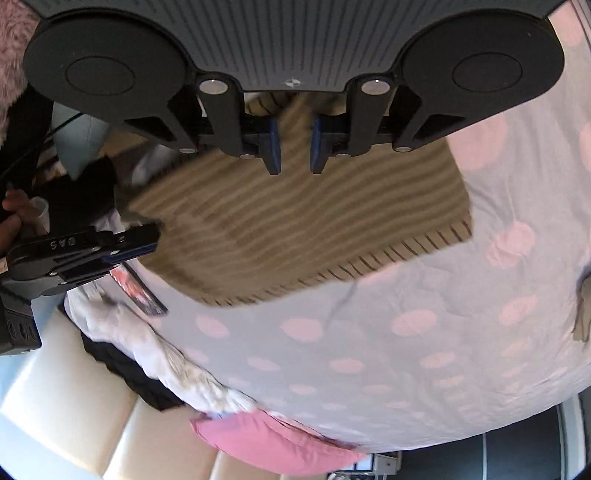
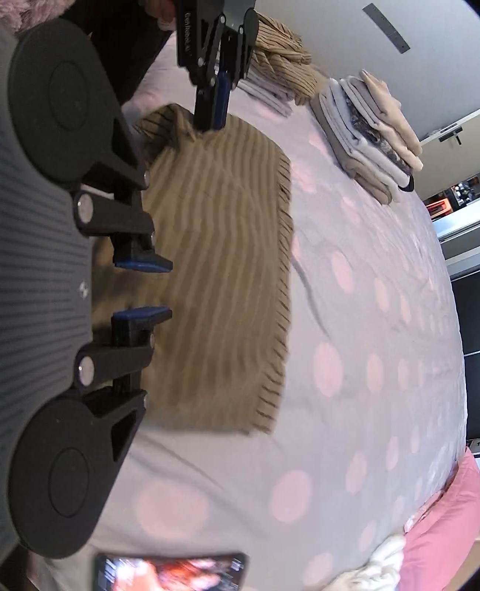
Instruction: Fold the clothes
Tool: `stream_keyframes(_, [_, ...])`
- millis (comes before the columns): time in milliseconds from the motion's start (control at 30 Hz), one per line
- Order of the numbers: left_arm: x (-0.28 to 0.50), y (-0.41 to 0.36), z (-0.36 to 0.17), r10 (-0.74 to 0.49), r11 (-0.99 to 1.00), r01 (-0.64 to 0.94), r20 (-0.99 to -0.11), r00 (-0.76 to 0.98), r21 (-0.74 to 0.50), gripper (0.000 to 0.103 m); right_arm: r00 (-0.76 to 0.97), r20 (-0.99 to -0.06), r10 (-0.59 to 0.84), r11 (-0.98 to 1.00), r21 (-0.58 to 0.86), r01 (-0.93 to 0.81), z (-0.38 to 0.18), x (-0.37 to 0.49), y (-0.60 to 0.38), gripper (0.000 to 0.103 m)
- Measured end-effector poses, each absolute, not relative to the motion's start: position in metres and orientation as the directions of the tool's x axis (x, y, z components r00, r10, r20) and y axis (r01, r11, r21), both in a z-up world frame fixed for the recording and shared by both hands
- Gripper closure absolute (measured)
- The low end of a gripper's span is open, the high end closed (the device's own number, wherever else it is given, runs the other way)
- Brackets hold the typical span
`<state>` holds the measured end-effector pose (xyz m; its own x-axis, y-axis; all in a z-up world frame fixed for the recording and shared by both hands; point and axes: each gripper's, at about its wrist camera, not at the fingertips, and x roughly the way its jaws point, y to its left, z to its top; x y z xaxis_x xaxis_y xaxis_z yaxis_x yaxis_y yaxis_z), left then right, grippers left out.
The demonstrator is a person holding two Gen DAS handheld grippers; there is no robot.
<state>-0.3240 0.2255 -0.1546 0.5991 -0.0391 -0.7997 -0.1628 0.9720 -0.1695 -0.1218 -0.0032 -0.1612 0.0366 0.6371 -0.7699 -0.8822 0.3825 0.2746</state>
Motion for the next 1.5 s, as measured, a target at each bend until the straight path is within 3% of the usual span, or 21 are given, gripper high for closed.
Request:
stream_keyframes(267, [-0.315, 0.212, -0.201, 0.023, 0.99, -0.134, -0.892, 0.452, -0.042, 0.093, 0.082, -0.846, 0.528, 0.321, 0.11, -0.941, -0.208, -0.148, 0.018, 0.086])
stream_keyframes(633, [-0.318, 0.211, -0.205, 0.04, 0.993, -0.121, -0.91, 0.413, -0.011, 0.091, 0.1, -0.848, 0.521, 0.304, 0.075, -0.95, -0.208, -0.148, 0.016, 0.088])
stream_keyframes(700, [-0.323, 0.208, -0.197, 0.037, 0.995, -0.104, -0.903, 0.428, -0.009, 0.085, 0.103, -0.836, 0.539, 0.295, 0.073, -0.953, -0.201, -0.15, 0.013, 0.086])
stream_keyframes(833, [-0.333, 0.211, -0.173, 0.043, 0.993, -0.117, -0.853, 0.521, -0.022, 0.059, 0.134, -0.783, 0.607, 0.305, 0.074, -0.949, -0.179, -0.148, 0.004, 0.076])
stream_keyframes(1033, [-0.332, 0.249, -0.14, 0.13, 0.955, -0.289, -0.774, 0.62, -0.071, 0.059, 0.235, -0.721, 0.651, 0.403, 0.067, -0.913, -0.148, -0.122, 0.006, 0.075])
stream_keyframes(1067, [-0.33, 0.26, -0.138, 0.156, 0.936, -0.341, -0.769, 0.62, -0.086, 0.06, 0.252, -0.718, 0.649, 0.428, 0.069, -0.901, -0.144, -0.114, 0.008, 0.07])
stream_keyframes(1167, [-0.328, 0.29, -0.138, 0.194, 0.871, -0.466, -0.765, 0.614, -0.154, 0.057, 0.304, -0.707, 0.639, 0.501, 0.083, -0.861, -0.138, -0.088, 0.016, 0.04])
stream_keyframes(1233, [-0.328, 0.306, -0.143, 0.211, 0.824, -0.535, -0.778, 0.592, -0.184, 0.047, 0.284, -0.722, 0.631, 0.518, 0.12, -0.847, -0.141, -0.072, 0.02, 0.039])
stream_keyframes(1500, [-0.33, 0.338, -0.184, 0.14, 0.738, -0.621, -0.839, 0.526, -0.266, 0.047, 0.228, -0.787, 0.572, 0.574, 0.186, -0.798, -0.176, -0.036, 0.03, 0.035])
